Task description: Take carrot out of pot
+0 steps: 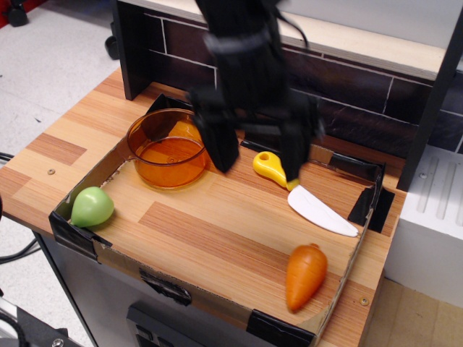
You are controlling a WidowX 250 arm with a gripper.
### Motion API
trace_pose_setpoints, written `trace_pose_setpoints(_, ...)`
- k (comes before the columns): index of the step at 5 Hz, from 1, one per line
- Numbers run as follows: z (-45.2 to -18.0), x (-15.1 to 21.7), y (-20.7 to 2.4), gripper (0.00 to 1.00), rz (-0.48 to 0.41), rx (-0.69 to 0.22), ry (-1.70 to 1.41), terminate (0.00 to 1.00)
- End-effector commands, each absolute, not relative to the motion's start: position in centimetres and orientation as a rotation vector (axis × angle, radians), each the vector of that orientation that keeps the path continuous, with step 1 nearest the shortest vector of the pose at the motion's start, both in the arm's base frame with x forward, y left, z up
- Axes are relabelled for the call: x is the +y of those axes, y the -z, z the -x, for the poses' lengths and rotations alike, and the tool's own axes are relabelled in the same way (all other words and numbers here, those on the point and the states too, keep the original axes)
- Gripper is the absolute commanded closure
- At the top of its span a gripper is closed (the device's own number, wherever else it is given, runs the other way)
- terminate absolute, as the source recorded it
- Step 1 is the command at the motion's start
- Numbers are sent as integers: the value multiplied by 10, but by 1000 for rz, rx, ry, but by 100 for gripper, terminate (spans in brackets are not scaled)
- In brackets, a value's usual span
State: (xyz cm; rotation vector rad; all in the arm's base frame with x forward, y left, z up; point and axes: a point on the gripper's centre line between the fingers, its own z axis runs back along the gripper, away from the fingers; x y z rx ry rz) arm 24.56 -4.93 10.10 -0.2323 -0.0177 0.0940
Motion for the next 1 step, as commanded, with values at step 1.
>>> trace_pose_setpoints(1, -243, -41, -114, 0, 238, -60, -92, 100)
